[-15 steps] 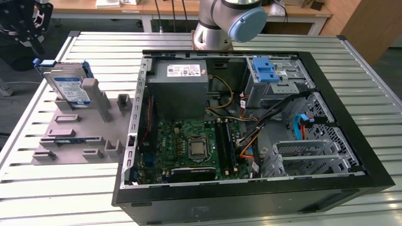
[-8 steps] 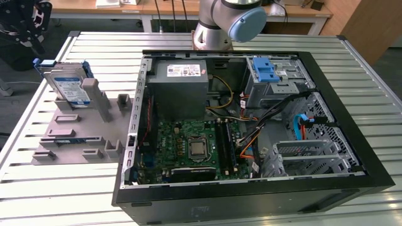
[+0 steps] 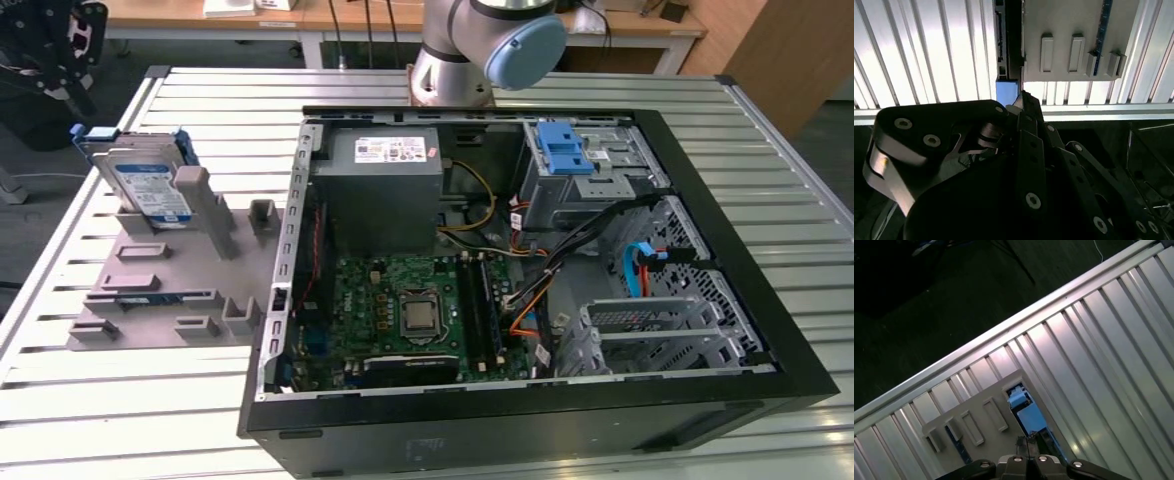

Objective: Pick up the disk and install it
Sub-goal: 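Pick up the disk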

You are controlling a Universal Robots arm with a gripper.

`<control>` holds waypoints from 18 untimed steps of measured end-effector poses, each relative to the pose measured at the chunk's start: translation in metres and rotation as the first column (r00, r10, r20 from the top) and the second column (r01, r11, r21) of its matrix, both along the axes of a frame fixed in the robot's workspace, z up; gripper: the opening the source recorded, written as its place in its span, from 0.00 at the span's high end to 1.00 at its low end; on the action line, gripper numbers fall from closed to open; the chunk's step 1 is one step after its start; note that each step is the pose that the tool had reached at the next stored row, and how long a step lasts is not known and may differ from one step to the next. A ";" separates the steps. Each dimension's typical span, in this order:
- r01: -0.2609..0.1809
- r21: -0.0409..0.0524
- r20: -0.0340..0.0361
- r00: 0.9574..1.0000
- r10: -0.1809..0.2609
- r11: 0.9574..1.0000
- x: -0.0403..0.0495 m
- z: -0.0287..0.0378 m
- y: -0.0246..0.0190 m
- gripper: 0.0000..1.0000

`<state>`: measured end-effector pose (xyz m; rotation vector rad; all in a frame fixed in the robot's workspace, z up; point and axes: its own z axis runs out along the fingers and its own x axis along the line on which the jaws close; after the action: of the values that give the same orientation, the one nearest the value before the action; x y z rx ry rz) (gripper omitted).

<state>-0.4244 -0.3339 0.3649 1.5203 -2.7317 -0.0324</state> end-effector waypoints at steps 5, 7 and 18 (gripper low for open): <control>-0.042 0.000 0.002 0.999 0.042 0.999 0.0000 -0.0001 0.0000 0.89; -0.060 0.000 0.002 0.998 0.060 0.998 0.0000 -0.0001 0.0000 0.89; -0.154 -0.001 0.006 0.988 0.154 0.988 0.0000 -0.0002 0.0000 0.89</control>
<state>-0.4244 -0.3339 0.3648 1.7284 -2.6097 -0.0257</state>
